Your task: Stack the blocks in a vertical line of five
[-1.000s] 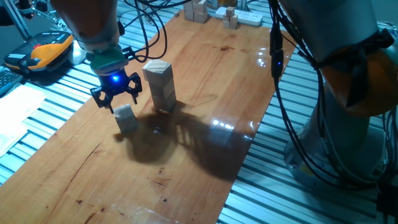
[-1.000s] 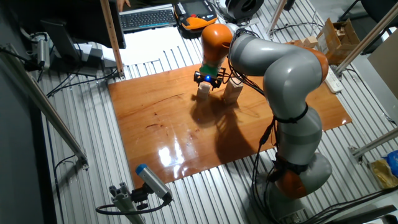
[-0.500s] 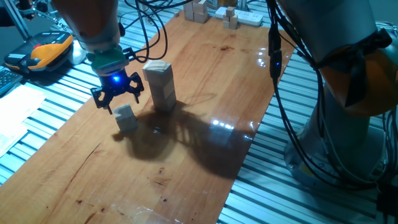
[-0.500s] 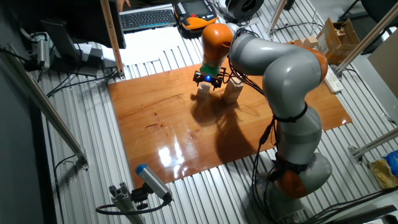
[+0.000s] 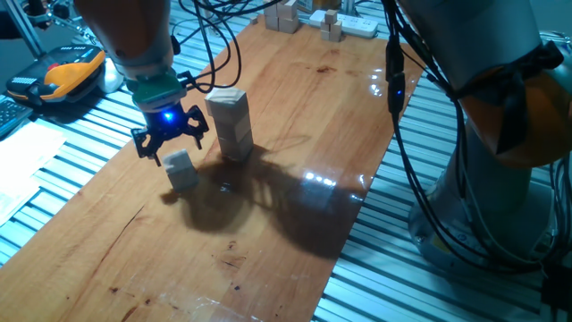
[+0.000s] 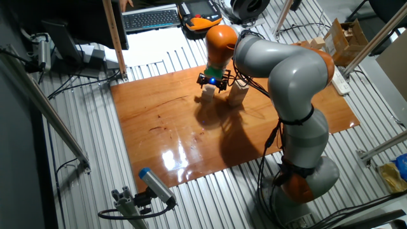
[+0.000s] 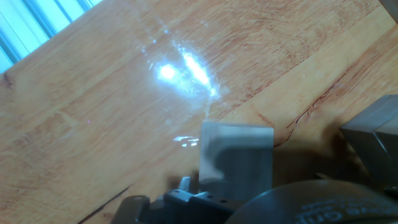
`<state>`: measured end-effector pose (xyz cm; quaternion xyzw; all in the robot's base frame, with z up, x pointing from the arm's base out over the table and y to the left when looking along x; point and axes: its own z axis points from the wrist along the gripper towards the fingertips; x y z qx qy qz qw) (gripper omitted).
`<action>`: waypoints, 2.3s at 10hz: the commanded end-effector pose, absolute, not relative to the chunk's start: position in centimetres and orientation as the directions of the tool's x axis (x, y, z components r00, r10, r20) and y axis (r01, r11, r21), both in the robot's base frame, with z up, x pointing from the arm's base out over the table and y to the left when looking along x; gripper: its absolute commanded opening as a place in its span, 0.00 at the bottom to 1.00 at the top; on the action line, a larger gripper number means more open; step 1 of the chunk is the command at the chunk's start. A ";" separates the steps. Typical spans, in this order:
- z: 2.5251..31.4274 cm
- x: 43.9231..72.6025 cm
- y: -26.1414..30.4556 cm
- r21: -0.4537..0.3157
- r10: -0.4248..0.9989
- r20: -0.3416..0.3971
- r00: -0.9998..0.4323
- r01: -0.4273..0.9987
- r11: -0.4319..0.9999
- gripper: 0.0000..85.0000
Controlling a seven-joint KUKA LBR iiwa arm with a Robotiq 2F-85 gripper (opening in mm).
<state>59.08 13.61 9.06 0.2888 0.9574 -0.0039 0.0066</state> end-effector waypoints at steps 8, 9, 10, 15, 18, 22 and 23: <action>8.8 58.9 13.6 -0.007 0.551 -0.020 -0.834 0.551 0.834 1.00; 8.8 58.9 13.6 -0.007 0.551 -0.021 -0.834 0.551 0.834 1.00; 8.8 58.9 13.6 -0.007 0.551 -0.021 -0.834 0.551 0.834 1.00; 8.8 58.9 13.6 -0.023 0.545 -0.032 -0.838 0.545 0.838 1.00; 8.8 58.9 13.6 0.021 0.499 -0.018 -0.866 0.499 0.867 1.00; 8.8 58.9 13.6 0.029 0.502 -0.010 -0.865 0.501 0.865 1.00; 8.8 58.9 13.6 0.021 0.515 -0.014 -0.857 0.515 0.857 1.00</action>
